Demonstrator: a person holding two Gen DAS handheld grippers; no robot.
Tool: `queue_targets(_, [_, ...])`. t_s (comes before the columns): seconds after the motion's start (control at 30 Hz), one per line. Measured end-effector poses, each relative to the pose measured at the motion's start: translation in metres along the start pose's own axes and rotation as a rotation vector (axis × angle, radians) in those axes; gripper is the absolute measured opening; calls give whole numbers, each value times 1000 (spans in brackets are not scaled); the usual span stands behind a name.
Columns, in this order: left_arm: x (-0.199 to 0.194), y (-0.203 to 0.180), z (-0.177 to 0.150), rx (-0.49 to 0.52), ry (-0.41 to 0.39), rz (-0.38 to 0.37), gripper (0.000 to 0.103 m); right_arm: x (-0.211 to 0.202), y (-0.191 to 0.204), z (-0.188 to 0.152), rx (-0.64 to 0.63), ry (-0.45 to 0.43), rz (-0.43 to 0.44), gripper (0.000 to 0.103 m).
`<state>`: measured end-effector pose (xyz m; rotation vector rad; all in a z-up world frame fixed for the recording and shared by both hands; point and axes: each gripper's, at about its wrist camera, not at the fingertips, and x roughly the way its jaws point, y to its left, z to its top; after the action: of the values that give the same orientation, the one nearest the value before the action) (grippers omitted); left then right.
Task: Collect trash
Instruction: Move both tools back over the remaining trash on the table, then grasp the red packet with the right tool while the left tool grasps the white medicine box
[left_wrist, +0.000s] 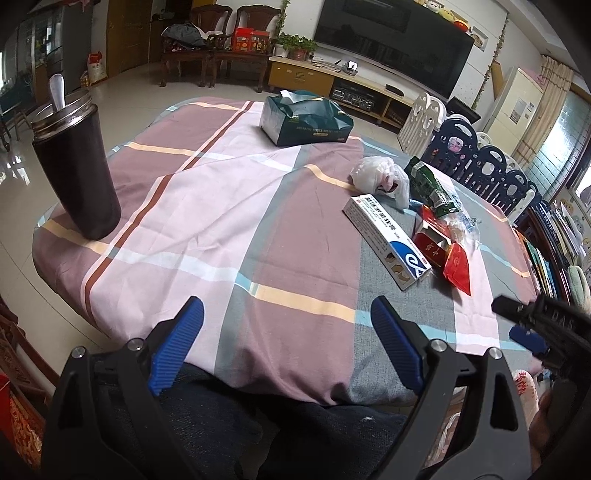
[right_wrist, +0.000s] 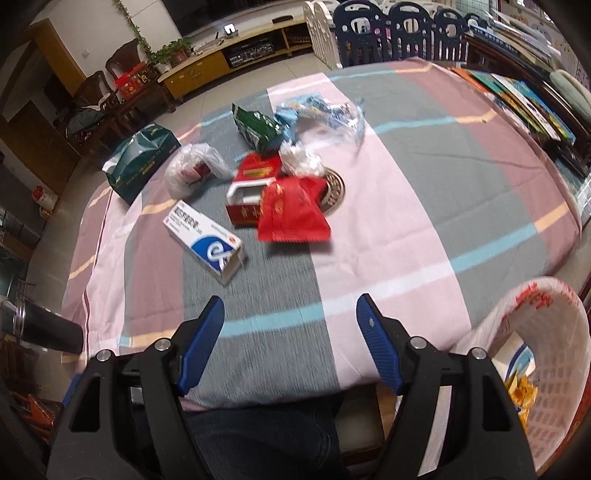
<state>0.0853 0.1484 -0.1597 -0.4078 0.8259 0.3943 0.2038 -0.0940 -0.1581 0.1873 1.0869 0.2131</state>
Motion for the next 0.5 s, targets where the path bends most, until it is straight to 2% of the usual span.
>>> queue_targets(0.1, [2, 5, 0, -22, -1, 2, 92, 12, 14, 16, -37, -35, -9, 73])
queue_targets(0.2, [3, 9, 0, -52, 3, -20, 92, 32, 26, 31, -88, -77, -71, 73])
queue_targets(0.27, [3, 9, 0, -52, 2, -20, 92, 50, 31, 40, -121, -101, -158, 73])
queue_targets(0.33, [5, 9, 0, -49, 10, -20, 93, 70, 30, 49, -138, -85, -223, 73])
queue_targets(0.4, [10, 9, 5, -70, 40, -35, 93, 87, 24, 54, -120, -40, -203, 73])
queue_targets(0.43, [13, 8, 9, -83, 52, -53, 93, 95, 20, 55, -108, -14, -182, 71])
queue_targets(0.47, [15, 6, 13, -90, 55, -65, 93, 100, 17, 55, -107, 1, -169, 57])
queue_targets(0.5, [17, 3, 18, -91, 52, -71, 93, 102, 16, 54, -119, 6, -177, 55])
